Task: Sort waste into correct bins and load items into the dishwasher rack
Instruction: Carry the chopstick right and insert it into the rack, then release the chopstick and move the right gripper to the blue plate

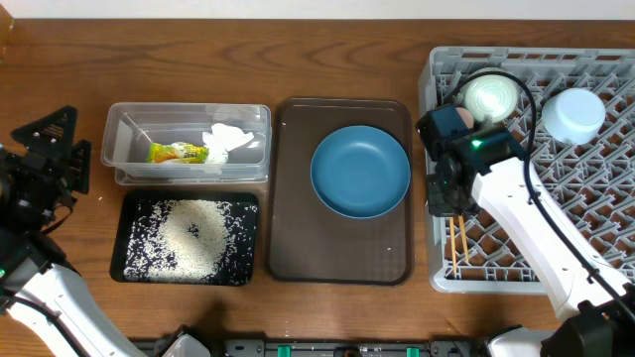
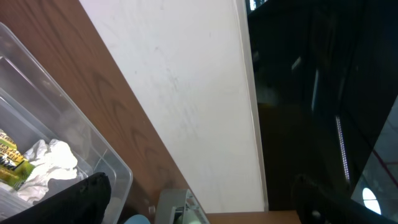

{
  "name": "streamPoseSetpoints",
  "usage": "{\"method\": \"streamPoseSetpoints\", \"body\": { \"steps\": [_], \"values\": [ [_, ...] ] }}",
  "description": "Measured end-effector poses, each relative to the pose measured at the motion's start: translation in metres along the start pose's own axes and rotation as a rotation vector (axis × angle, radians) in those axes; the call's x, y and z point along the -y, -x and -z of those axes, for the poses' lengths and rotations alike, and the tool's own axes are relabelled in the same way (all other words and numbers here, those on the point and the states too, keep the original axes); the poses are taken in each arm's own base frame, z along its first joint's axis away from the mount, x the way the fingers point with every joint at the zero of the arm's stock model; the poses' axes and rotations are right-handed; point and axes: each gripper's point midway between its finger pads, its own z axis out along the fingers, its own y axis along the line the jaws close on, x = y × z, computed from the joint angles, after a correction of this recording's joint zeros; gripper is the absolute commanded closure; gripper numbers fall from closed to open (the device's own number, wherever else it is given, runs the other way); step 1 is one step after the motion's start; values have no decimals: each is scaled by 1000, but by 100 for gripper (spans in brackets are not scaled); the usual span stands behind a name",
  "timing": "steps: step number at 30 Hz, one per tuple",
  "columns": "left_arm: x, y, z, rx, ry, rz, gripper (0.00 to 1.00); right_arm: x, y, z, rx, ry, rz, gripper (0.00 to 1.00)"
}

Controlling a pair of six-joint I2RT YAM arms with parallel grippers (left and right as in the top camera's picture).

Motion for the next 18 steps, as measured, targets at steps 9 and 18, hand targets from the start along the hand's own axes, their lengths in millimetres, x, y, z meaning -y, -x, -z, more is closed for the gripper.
{"method": "streamPoseSetpoints", "body": {
  "steps": [9,18],
  "values": [
    [0,0,0,0,0,0,5,0,0,0,0,0,8,76],
    [0,0,0,0,0,0,5,-2,-1,0,-5,11,8,74]
  ]
}}
